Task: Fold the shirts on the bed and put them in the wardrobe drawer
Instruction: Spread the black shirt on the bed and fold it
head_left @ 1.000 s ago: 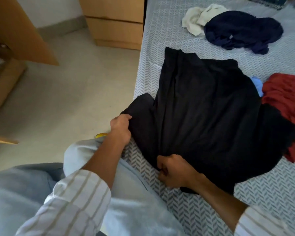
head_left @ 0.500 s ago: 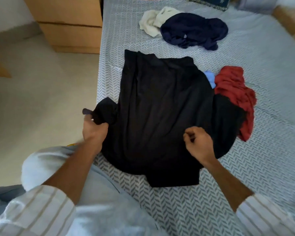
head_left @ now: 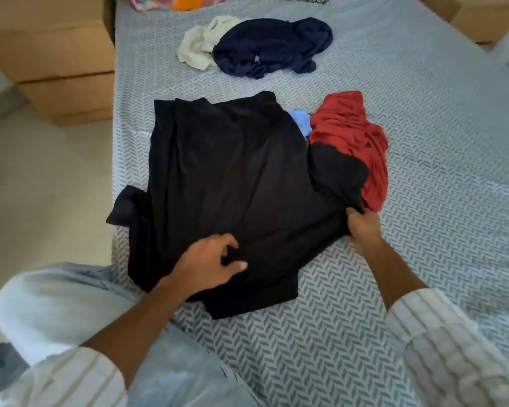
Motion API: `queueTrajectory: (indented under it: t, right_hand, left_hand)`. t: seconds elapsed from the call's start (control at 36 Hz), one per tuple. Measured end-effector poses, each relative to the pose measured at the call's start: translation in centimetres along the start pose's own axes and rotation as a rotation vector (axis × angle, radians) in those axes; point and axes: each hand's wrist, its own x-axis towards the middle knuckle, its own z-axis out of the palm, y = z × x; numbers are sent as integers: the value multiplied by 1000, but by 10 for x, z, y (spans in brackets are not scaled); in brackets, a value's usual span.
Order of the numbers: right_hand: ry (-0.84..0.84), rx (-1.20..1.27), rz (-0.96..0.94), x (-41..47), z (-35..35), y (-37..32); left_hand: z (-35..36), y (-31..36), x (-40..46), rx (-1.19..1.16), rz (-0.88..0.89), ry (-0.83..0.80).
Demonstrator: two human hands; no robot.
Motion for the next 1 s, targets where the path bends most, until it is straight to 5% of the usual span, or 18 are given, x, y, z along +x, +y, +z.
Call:
queueTrajectory:
  t: [0.11,0.22,0.39,0.67,0.89,1.0]
  right_hand:
    - [18,86,35,2,-17,16]
    - [41,124,73,2,-37,28]
    - [105,104,97,47,-70,76]
    - [102,-86,39,18,-116,61]
    - [176,-791,-482,-38,-90,68]
    - [31,-824,-909,-82,-63,83]
  left_hand:
    - [35,38,-4,398,131,-271]
    - [52,64,-7,620,240,-353]
    - [72,101,-9,469,301,-390]
    - [106,129,-17,249,364,-429]
    - [80,80,-16,15,414,-58]
    - [59,47,-16,46,332,80]
